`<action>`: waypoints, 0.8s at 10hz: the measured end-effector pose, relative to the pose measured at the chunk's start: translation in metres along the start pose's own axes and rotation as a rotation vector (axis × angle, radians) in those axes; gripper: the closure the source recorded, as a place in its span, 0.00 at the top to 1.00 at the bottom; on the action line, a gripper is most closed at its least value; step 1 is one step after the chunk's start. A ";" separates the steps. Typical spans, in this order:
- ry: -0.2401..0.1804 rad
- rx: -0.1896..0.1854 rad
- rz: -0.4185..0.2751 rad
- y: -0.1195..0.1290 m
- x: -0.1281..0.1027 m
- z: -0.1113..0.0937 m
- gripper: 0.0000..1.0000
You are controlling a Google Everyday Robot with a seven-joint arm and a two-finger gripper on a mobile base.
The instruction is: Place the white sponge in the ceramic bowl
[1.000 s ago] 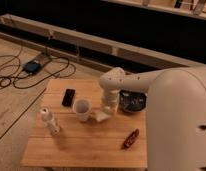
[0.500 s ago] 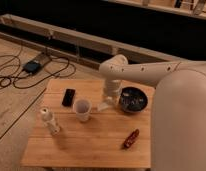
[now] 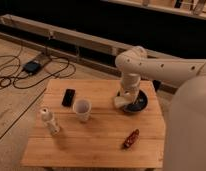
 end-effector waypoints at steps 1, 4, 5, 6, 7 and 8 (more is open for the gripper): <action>0.001 0.008 0.020 -0.018 -0.010 0.005 0.00; 0.001 0.012 0.035 -0.039 -0.031 0.022 0.21; -0.001 0.011 0.038 -0.041 -0.040 0.031 0.33; -0.002 0.013 0.044 -0.043 -0.046 0.036 0.41; -0.002 0.016 0.054 -0.045 -0.055 0.044 0.53; -0.002 0.019 0.059 -0.045 -0.060 0.050 0.63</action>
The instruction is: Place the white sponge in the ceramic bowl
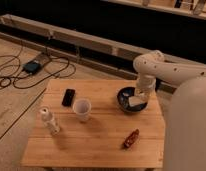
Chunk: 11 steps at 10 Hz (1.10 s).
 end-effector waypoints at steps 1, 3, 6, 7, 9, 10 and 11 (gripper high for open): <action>-0.001 0.000 0.006 0.001 -0.005 0.006 0.73; -0.002 -0.003 0.013 0.004 -0.012 0.015 0.80; -0.010 -0.031 0.016 0.017 -0.020 0.023 0.80; -0.011 -0.050 0.016 0.025 -0.021 0.024 0.80; -0.018 -0.088 0.019 0.036 -0.023 0.025 0.80; -0.021 -0.099 0.020 0.039 -0.024 0.023 0.80; -0.021 -0.098 0.021 0.039 -0.024 0.024 0.80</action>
